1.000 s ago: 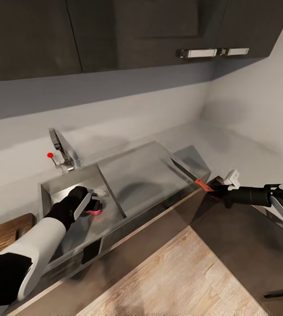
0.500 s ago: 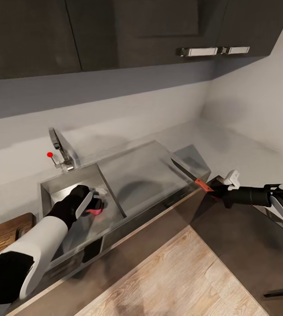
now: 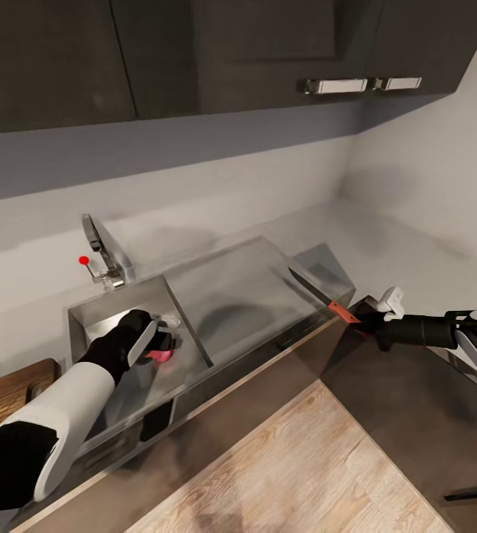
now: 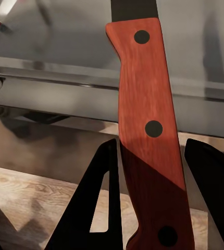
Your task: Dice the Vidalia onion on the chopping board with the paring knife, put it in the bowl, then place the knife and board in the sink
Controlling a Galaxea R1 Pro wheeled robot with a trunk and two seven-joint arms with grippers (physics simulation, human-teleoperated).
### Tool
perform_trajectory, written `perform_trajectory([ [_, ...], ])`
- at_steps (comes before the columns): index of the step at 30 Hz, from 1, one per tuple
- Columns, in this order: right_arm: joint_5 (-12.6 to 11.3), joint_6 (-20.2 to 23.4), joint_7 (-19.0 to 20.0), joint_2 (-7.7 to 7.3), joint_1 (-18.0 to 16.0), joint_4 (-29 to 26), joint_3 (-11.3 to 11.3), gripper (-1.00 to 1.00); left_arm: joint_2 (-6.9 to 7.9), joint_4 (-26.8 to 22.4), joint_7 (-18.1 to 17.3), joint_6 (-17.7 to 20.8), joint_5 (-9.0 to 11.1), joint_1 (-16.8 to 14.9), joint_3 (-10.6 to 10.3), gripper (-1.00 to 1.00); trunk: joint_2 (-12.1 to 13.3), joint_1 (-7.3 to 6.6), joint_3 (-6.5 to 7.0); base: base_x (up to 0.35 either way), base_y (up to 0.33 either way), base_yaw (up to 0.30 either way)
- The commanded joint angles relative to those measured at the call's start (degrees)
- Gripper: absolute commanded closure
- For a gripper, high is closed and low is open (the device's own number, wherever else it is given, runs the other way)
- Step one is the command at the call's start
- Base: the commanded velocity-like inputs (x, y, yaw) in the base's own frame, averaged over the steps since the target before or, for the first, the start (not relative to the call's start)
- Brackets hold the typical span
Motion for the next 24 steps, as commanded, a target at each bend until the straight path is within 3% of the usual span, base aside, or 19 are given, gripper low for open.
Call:
perform_trajectory([
  [1,-0.4,0.4,-0.1,-0.06,-0.1,0.0,0.1,1.00,0.02,-0.1,0.5,0.2,0.6,-0.1,-0.4,-1.00,-0.1,0.03,-0.16,0.000,0.000,0.000],
  [8,-0.4,0.4,-0.1,-0.06,-0.1,0.0,0.1,1.00,-0.91,-0.1,0.5,0.1,0.6,-0.1,-0.4,-1.00,-0.1,0.03,-0.52,0.000,0.000,0.000],
  [24,-0.4,0.4,-0.1,-0.06,-0.1,0.0,0.1,1.00,-0.87,0.0,0.5,0.1,0.6,-0.1,-0.4,-1.00,-0.1,0.03,-1.30,0.000,0.000,0.000],
])
